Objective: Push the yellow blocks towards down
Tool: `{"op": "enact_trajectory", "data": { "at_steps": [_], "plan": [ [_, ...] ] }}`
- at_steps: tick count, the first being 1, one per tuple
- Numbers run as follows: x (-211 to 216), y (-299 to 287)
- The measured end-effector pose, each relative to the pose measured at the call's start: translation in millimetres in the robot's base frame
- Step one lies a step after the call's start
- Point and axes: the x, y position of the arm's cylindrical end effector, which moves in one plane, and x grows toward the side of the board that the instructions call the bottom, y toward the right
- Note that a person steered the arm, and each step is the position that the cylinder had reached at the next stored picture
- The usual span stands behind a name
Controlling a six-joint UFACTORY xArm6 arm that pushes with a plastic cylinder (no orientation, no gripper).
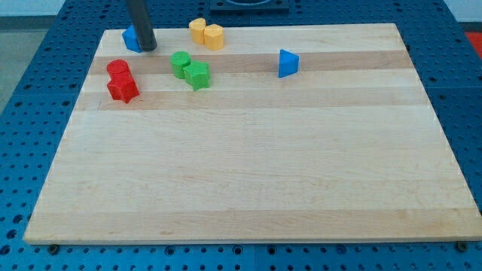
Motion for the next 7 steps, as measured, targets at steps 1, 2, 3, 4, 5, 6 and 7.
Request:
{"op": "enact_trajectory", "data": {
  "at_steps": [1, 2, 3, 4, 5, 6, 7],
  "plan": [
    [-4, -8],
    [-4, -9],
    [-19, 8],
    [-49, 20],
    [-48, 27],
    [-49, 68],
    [-48, 80]
  ]
}}
